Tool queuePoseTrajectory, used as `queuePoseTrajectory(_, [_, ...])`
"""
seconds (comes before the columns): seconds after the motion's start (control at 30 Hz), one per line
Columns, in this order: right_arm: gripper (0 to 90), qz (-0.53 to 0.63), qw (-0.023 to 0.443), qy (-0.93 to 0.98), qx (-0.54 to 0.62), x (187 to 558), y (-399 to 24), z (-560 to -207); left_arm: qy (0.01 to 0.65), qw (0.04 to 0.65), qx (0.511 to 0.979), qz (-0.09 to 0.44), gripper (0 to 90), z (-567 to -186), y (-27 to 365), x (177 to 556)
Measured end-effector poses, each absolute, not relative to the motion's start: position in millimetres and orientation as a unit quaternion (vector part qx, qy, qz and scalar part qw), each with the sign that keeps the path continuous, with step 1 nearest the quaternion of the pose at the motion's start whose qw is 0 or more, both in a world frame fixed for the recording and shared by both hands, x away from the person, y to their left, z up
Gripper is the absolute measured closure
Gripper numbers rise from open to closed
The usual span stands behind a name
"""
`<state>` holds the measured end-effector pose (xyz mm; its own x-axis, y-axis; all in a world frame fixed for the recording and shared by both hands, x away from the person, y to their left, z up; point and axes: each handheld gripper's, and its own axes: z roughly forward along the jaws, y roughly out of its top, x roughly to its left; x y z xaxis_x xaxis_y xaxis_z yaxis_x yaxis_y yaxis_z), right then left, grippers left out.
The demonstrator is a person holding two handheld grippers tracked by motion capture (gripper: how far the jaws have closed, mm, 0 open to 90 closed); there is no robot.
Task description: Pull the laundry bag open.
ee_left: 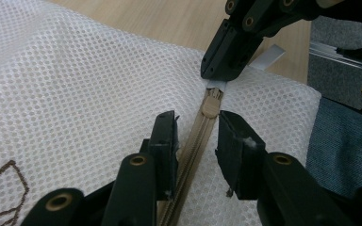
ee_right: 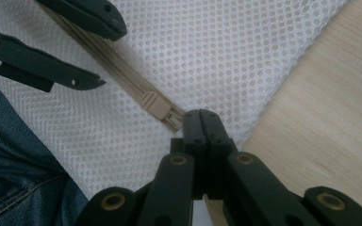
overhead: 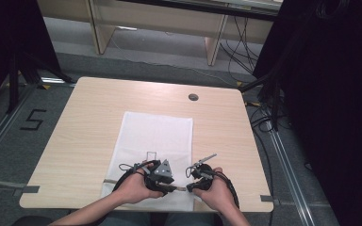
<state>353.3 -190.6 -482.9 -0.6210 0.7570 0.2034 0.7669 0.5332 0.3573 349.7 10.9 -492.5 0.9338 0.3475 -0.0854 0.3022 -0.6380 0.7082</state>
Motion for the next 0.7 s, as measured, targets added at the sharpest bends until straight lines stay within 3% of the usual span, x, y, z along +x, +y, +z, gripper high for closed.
queuePoseTrajectory(0.7, [90.0, -0.212, 0.008, -0.878, -0.429, 353, -191, -484, 0.155, 0.384, 0.91, 0.027, 73.8, -502, -8, 352])
